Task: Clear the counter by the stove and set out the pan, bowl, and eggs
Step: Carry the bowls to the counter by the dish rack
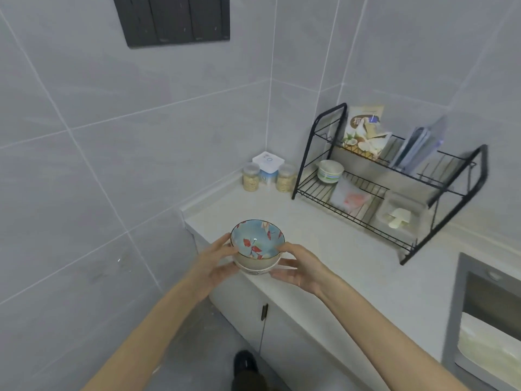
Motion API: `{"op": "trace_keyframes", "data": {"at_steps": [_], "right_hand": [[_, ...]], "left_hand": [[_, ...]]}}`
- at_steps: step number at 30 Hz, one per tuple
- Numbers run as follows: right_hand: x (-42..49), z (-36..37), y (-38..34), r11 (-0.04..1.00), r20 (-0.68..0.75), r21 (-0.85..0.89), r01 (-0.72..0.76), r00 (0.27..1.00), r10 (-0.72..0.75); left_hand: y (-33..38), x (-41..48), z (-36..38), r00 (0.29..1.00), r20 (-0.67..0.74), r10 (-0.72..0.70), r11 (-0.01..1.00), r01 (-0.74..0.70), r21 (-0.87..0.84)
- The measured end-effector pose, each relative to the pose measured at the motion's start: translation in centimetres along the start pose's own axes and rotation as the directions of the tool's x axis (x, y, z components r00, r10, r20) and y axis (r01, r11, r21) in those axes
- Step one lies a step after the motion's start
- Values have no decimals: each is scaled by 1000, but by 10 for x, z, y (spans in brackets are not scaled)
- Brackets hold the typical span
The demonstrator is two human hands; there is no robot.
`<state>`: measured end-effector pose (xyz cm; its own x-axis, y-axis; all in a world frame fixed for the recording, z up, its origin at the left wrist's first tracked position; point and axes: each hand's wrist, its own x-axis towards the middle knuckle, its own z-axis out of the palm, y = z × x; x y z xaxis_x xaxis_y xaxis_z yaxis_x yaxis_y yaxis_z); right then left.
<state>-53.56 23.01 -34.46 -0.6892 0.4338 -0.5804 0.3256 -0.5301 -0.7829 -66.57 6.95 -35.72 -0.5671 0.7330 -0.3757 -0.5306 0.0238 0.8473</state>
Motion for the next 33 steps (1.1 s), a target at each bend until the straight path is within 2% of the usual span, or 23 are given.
{"op": "trace_keyframes", "data": {"at_steps": [6, 14, 24, 28, 33], "right_hand": [[95, 16, -46, 999, 13, 23, -44, 999, 44], [202, 32, -89, 994, 4, 43, -99, 995, 99], [280, 46, -104, 991, 6, 57, -121, 993, 121], [298, 52, -106, 989, -26, 64, -136, 990, 138], [315, 58, -101, 985, -39, 87, -146, 988, 150]], "left_hand": [[39, 97, -20, 996, -76, -49, 999, 47, -25], [72, 200, -46, 996, -49, -72, 997, 71, -18], [91, 267, -60, 996, -41, -73, 996, 75, 46], [91, 286, -71, 991, -95, -93, 991, 101, 86], [90, 300, -82, 991, -94, -97, 989, 107, 98]]}}
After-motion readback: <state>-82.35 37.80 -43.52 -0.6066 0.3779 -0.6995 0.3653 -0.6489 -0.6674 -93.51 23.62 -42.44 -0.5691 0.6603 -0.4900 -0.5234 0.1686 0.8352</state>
